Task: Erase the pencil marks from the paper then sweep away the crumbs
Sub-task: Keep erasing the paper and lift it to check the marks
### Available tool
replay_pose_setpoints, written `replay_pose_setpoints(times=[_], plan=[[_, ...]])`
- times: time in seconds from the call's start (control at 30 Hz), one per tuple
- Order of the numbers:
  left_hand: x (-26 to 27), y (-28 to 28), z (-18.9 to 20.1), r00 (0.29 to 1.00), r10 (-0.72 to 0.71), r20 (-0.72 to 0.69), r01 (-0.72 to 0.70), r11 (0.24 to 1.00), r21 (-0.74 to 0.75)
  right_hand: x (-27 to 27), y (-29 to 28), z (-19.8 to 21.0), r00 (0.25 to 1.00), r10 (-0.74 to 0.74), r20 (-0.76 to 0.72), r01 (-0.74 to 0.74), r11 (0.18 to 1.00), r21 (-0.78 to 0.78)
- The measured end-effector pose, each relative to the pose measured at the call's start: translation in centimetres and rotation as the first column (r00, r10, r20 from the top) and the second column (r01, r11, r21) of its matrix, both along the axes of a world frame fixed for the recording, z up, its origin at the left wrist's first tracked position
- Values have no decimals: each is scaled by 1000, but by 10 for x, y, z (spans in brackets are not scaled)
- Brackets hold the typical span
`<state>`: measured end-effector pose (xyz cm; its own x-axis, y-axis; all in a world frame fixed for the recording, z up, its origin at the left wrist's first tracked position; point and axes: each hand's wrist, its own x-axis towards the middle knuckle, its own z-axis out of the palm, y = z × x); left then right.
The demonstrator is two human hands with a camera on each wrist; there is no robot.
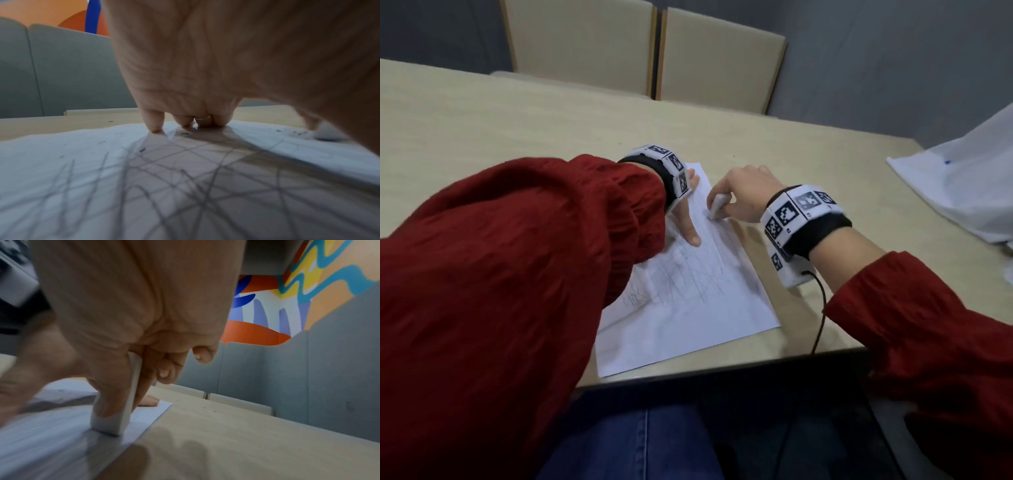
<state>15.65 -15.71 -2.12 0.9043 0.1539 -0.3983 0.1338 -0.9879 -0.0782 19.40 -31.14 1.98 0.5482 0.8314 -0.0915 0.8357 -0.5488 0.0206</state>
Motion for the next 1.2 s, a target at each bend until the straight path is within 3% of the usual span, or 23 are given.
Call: replay_pose_setpoints(times=[0.2, 0.3, 0.5, 0.7, 0.87, 1.0, 1.2], plan=[[-3, -6, 3, 999, 40, -12, -40, 999, 0, -24, -60, 2, 996, 75, -40, -79, 992, -98], [-5, -6, 3, 999, 44, -4, -44, 999, -14, -24, -62, 7, 994, 102, -26, -105, 986, -132], [5, -4, 1, 997, 71, 21, -69, 995, -71, -7, -8, 2, 1000, -19, -16, 20, 996, 92], [-4, -8, 1, 998, 70, -4, -70, 998, 2, -18, -40, 5, 997, 17, -76, -22, 998, -64], [-7, -10, 5, 998, 69, -9, -69, 998, 0, -27, -69, 7, 975, -56, -217, 28, 991, -129], [-9, 2, 16, 990, 105, -98, -101, 994, 45, -25, -57, 1, 977, -12, -213, 4, 999, -38], [-36, 53, 22, 974, 212, 79, -216, 975, 55, -32, 0, -5, 996, 57, -73, -50, 994, 99]])
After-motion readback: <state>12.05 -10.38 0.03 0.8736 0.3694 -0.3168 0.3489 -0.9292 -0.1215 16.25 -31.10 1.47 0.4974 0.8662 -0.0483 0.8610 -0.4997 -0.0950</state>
